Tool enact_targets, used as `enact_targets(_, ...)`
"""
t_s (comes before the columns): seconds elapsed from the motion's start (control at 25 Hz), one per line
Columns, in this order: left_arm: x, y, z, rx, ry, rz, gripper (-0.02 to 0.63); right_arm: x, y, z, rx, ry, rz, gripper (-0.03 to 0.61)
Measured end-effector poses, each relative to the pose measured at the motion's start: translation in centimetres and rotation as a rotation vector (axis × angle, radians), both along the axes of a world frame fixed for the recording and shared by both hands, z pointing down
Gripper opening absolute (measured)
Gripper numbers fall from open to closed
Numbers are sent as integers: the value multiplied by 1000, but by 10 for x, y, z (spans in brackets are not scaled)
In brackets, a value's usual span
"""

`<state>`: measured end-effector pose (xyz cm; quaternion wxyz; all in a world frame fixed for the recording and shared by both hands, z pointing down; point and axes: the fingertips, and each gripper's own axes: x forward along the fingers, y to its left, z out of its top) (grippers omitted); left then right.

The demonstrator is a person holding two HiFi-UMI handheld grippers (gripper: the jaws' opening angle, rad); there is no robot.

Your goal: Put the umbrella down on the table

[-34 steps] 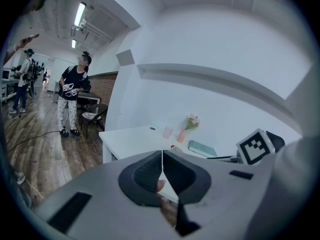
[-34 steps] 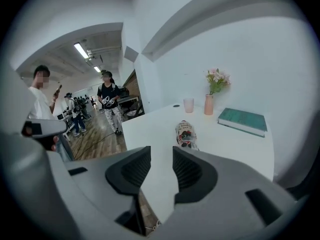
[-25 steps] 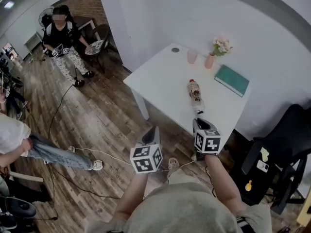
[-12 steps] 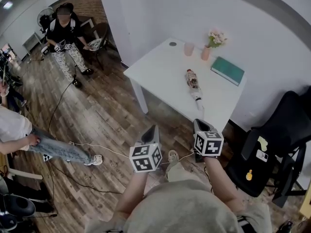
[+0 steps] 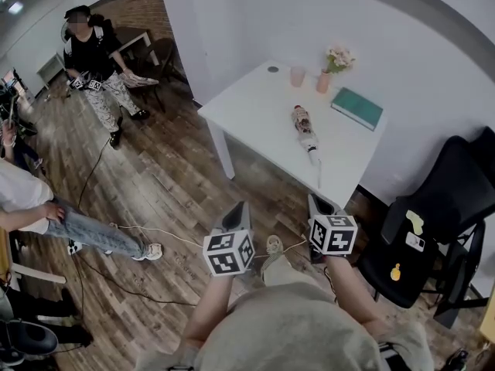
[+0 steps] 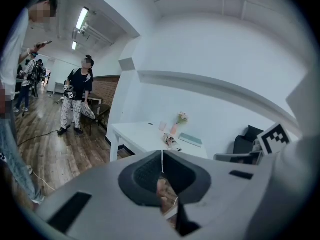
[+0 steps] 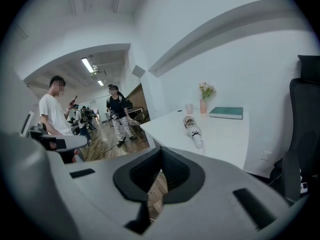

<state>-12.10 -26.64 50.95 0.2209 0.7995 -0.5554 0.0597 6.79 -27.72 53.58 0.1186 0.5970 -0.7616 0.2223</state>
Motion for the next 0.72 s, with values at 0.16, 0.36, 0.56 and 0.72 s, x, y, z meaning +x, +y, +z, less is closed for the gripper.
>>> enact_targets(0.16, 0, 9, -3, 9, -6, 0, 11, 0, 9, -5, 19, -9, -1, 0)
enact_targets(0.36, -4, 16, -8, 22, -9, -3, 11, -5, 15, -11, 40, -18, -12, -2)
enact_targets(0.56, -7, 18, -9, 25, -12, -9, 11, -13, 15, -16, 52, -31, -38, -1)
enact_targets(0.72, -9, 21, -9, 25, -10, -10, 11, -19, 17, -20, 65, -34, -45, -2)
